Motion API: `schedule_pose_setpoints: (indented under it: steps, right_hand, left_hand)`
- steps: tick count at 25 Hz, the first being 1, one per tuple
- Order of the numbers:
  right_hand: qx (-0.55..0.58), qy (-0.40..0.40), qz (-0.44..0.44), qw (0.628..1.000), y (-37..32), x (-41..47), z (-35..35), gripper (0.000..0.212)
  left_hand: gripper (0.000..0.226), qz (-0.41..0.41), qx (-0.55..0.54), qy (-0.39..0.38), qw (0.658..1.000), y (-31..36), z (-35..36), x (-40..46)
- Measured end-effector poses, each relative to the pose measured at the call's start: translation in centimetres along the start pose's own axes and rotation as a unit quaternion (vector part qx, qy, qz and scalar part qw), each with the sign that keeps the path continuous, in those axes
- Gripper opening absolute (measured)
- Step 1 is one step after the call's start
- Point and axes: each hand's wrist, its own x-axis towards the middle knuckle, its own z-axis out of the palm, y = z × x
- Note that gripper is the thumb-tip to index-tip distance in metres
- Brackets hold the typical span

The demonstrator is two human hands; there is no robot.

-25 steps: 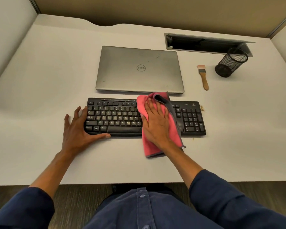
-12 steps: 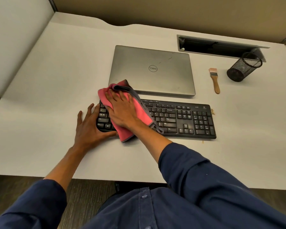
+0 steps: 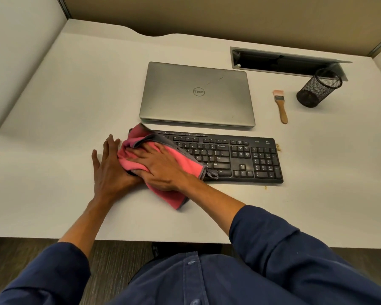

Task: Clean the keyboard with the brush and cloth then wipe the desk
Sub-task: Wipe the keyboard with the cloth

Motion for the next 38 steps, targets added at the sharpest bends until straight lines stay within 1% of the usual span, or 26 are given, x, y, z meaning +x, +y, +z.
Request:
schedule_pose_setpoints:
  steps: [3,6,8,10,12,14,18,22,27,30,33,35,38]
  right_hand:
    - [0.011,-0.022,-0.027,0.999,-0.1,-1.2,-0.7,0.055]
    - [0.013,-0.041,-0.034,0.999,0.1,-2.0,-1.9,0.054]
    - [0.001,-0.03,-0.028,0.999,0.3,-2.8,-2.4,0.054]
    - [-0.022,-0.013,-0.018,1.0,0.6,-4.0,-2.5,0.052]
    - [-0.053,0.0,0.008,0.999,1.6,-5.4,-2.5,0.053]
    - [-0.075,0.018,0.048,0.996,3.0,-6.9,-2.7,0.059]
    - [-0.084,0.045,0.127,0.987,5.2,-8.5,-3.0,0.064]
    - [-0.118,0.027,0.154,0.981,5.4,-6.9,-2.4,0.076]
    - [-0.132,0.049,0.146,0.979,3.1,-1.3,-1.2,0.067]
    - [-0.112,0.038,0.138,0.983,0.9,3.0,-0.3,0.067]
    - [-0.101,0.034,0.145,0.984,0.5,4.6,0.2,0.064]
    - [-0.097,0.041,0.15,0.983,0.9,4.1,0.0,0.062]
    - [-0.094,0.058,0.175,0.978,1.8,2.3,-0.7,0.063]
  left_hand:
    - [0.129,0.007,-0.001,0.005,1.0,-0.3,0.0,-0.1]
    - [0.119,0.028,0.025,0.001,0.999,-0.7,0.2,-0.1]
    - [0.112,0.042,0.053,-0.007,0.998,-0.8,0.3,0.1]
    - [0.112,0.05,0.056,-0.008,0.997,-0.5,0.3,0.1]
    - [0.115,0.045,0.031,-0.007,0.998,-0.3,0.2,0.0]
    - [0.123,0.043,0.032,-0.008,0.999,-0.3,0.2,-0.1]
    - [0.129,0.043,0.03,-0.009,0.999,-0.3,0.3,-0.1]
    - [0.128,0.045,0.02,-0.017,0.999,0.1,0.3,-0.1]
    - [0.121,0.046,0.021,-0.032,0.998,0.0,0.3,0.2]
    - [0.109,0.055,0.002,-0.028,0.998,-0.2,0.2,0.3]
    - [0.104,0.06,0.012,-0.025,0.998,-0.5,0.3,0.4]
    - [0.106,0.052,0.017,-0.02,0.998,-0.3,0.3,0.4]
    - [0.118,0.044,0.033,-0.016,0.998,-0.1,0.1,0.2]
